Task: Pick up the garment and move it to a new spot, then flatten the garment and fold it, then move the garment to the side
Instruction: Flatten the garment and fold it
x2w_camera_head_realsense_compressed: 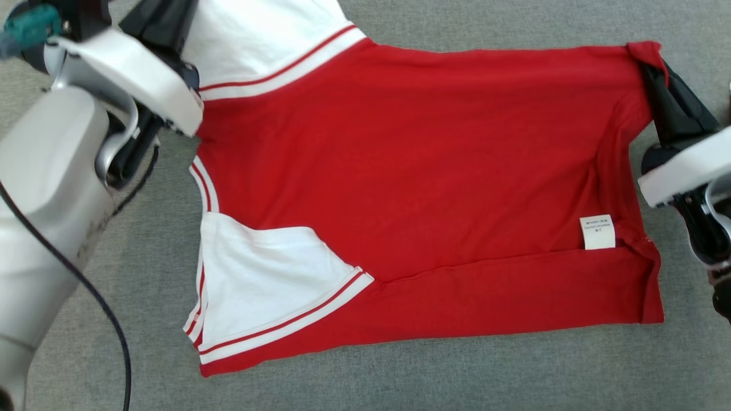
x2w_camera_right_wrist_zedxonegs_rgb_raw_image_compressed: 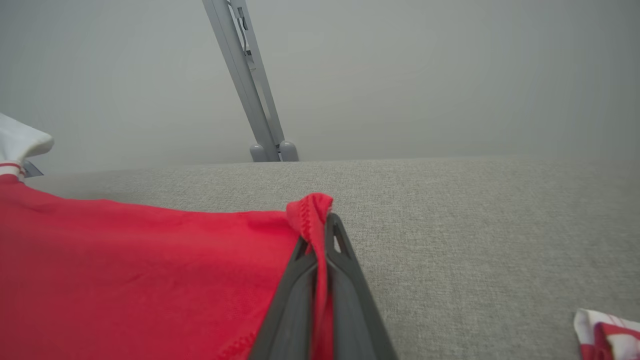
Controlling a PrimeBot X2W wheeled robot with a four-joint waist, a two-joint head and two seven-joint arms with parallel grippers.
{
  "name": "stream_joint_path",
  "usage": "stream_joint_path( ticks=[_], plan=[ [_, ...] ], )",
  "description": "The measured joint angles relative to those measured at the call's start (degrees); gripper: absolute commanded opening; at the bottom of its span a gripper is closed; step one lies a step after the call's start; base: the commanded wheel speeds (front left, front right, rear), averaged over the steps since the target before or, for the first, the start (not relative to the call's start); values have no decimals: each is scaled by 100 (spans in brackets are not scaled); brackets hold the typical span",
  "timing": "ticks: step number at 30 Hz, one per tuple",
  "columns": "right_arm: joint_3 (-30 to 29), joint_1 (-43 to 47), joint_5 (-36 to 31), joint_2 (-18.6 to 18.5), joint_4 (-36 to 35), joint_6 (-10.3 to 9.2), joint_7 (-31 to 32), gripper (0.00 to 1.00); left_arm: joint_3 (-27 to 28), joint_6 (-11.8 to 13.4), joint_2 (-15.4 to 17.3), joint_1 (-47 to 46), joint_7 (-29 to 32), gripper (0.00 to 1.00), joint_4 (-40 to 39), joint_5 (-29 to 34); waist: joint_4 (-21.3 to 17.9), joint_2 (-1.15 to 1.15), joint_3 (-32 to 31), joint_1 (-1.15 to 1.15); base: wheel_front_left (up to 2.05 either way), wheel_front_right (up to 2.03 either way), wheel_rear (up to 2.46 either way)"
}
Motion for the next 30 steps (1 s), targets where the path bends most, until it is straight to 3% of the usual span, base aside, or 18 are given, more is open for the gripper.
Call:
stream_joint_path(
  ticks=[5, 12, 17, 21, 24, 25, 27, 28, 29, 30],
  plan=[
    [-24, 580, 52, -366, -509, 0, -85, 0, 201, 302, 477, 993, -122, 0, -1427, -71, 149, 0, -93, 0, 0, 0, 0],
    [-178, 1370, -356, -721, -1037, 1, -230, 0, 328, 1073, 1350, 2715, -166, 0, -3727, -113, 316, 0, -180, 0, 0, 0, 0],
    [-407, 1843, -630, -716, -1128, 1, -244, 0, 185, 1653, 1853, 3795, -23, 0, -4856, -250, 365, 0, -272, 0, 0, 0, 0],
    [-599, 2163, -688, -660, -1229, 1, -216, 0, 104, 2059, 1957, 4403, 75, 0, -5438, -450, 436, 0, -318, 0, 0, 0, 0],
    [-620, 2399, -842, -650, -1269, 1, -175, 10, 12, 2157, 1986, 4694, 118, 0, -5526, -598, 486, 0, -361, 0, 0, 0, 0],
    [-641, 2456, -839, -601, -1277, 1, -172, 18, -16, 2163, 1978, 4769, 143, 0, -5512, -637, 498, 0, -376, 0, 0, 0, 0],
    [-649, 2600, -869, -536, -1318, 1, -159, 47, -75, 2193, 1926, 4843, 196, 0, -5409, -679, 521, 0, -411, 0, 0, 0, 0],
    [-666, 2686, -876, -505, -1338, 1, -155, 66, -96, 2180, 1868, 4880, 198, 7, -5358, -765, 530, 0, -433, 0, 0, 0, 0],
    [-726, 2849, -912, -426, -1380, 1, -149, 100, -186, 2159, 1801, 4921, 286, 49, -5210, -856, 540, 0, -472, 0, 0, 0, 0],
    [-779, 2949, -911, -355, -1391, 1, -152, 100, -190, 2146, 1759, 4946, 296, 75, -5138, -892, 543, 0, -493, 0, 0, 0, 0]
  ],
)
